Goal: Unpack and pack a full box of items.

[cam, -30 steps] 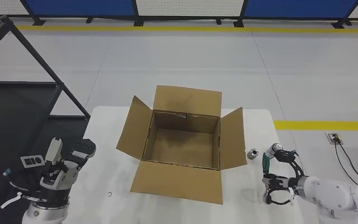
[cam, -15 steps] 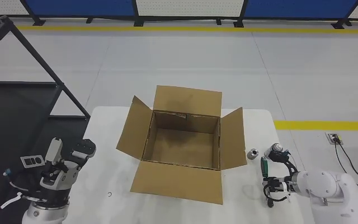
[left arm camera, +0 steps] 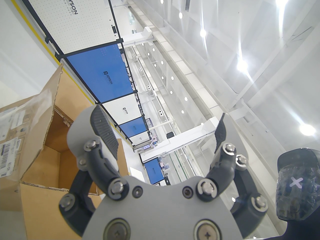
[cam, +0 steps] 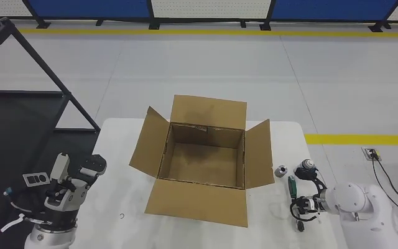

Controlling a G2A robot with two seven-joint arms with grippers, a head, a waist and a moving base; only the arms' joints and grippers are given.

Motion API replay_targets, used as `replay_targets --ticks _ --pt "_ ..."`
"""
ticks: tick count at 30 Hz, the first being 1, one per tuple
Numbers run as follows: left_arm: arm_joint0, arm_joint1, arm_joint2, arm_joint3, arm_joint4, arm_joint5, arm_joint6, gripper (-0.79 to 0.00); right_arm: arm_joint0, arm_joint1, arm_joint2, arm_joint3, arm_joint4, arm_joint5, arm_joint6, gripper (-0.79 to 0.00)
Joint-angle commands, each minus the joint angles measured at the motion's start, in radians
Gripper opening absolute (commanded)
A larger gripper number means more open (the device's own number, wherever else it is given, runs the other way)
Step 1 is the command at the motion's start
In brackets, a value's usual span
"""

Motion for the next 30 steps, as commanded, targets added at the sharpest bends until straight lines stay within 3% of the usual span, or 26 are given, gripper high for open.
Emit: replay_targets --ticks 1,7,10,17,23,25,30 --pt "0.0 0.0 0.0 0.0 0.0 0.0 0.0 0.0 0.005 0.002 -0.006 0.008 0.001 0.001 -0.003 -0.785" --pt "0.0 0.0 0.0 0.0 0.0 0.0 0.0 0.0 0.016 0.008 -0.022 0.024 0.004 0.015 -0.012 -0.785" --pt "0.0 0.0 0.0 0.0 0.0 0.0 0.0 0.0 0.02 0.011 -0.031 0.032 0.005 0.02 -0.015 -0.717" --pt "0.0 0.0 0.0 0.0 0.0 0.0 0.0 0.0 0.029 0.018 -0.044 0.051 0.017 0.022 -0.021 -0.711" --pt "0.0 0.0 0.0 0.0 0.0 0.0 0.0 0.0 0.025 0.026 -0.047 0.045 0.029 0.026 -0.024 -0.566" --pt "0.0 0.0 0.0 0.0 0.0 0.0 0.0 0.0 0.021 0.028 -0.045 0.039 0.032 0.03 -0.027 -0.477" --pt "0.0 0.0 0.0 0.0 0.0 0.0 0.0 0.0 0.012 0.035 -0.042 0.025 0.04 0.037 -0.033 -0.453"
